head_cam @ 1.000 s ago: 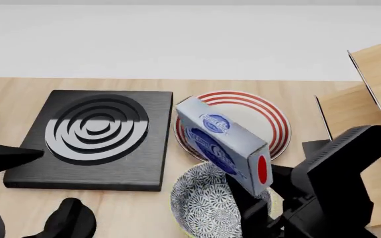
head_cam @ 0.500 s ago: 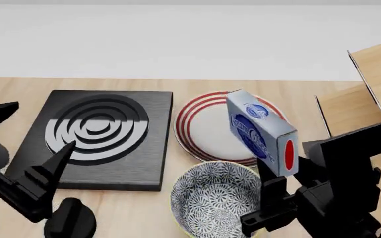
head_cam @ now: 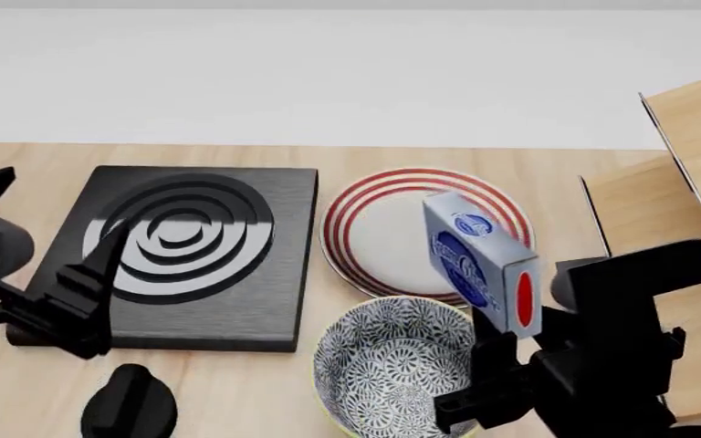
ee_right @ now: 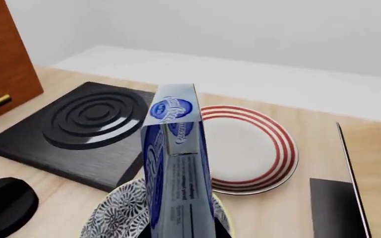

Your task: Pick up the cream cheese and put it in the bowl.

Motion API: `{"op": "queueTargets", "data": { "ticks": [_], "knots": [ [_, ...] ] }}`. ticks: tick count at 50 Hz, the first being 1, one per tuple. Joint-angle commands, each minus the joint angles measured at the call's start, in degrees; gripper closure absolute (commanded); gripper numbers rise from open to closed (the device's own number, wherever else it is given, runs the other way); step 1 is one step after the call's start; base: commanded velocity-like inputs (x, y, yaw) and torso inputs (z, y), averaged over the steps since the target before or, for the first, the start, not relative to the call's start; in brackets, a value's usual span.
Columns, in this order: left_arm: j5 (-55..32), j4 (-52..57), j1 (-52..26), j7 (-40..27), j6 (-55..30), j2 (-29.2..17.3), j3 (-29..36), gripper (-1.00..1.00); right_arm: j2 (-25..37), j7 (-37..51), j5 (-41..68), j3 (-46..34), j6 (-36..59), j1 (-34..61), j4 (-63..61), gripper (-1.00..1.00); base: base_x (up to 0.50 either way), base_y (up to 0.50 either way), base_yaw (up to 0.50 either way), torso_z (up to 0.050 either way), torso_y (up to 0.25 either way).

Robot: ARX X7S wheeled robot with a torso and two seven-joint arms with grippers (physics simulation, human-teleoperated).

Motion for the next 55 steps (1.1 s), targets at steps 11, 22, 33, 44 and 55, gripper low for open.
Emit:
{"op": "queueTargets", "data": {
  "ticks": [11,22,33,44,55],
  "knots": [
    [2.0,-1.6,0.9,-0.9,2.1,0.7,0.5,-1.0,-2.1,1.5,1.1,-1.1,3.7,1.6,2.0,1.0,0.0,0.0,0.0,0.0,0.0],
    [2.1,-2.4,1.0,-0.6,2.5,0.6,0.5,-1.0,-3.2,1.7,1.1,-2.2,4.9,2.4,4.7,1.0,0.0,0.0,0.0,0.0,0.001],
    [2.6,-2.8,1.1,-0.4,3.1,0.6,0.9,-1.0,-3.8,4.0,1.3,-3.4,7.0,2.1,4.4,1.0,0.0,0.0,0.0,0.001,0.001],
    [2.5,-2.7,0.9,-0.9,2.8,0.6,1.0,-1.0,-4.1,5.3,1.9,-4.8,9.4,2.0,4.5,1.0,0.0,0.0,0.0,0.0,0.0],
    [2.7,-2.7,0.9,-0.9,2.9,0.5,1.3,-1.0,-5.1,5.4,1.0,-6.2,9.7,2.7,6.0,1.0,0.0,0.0,0.0,0.0,0.001]
  ]
}}
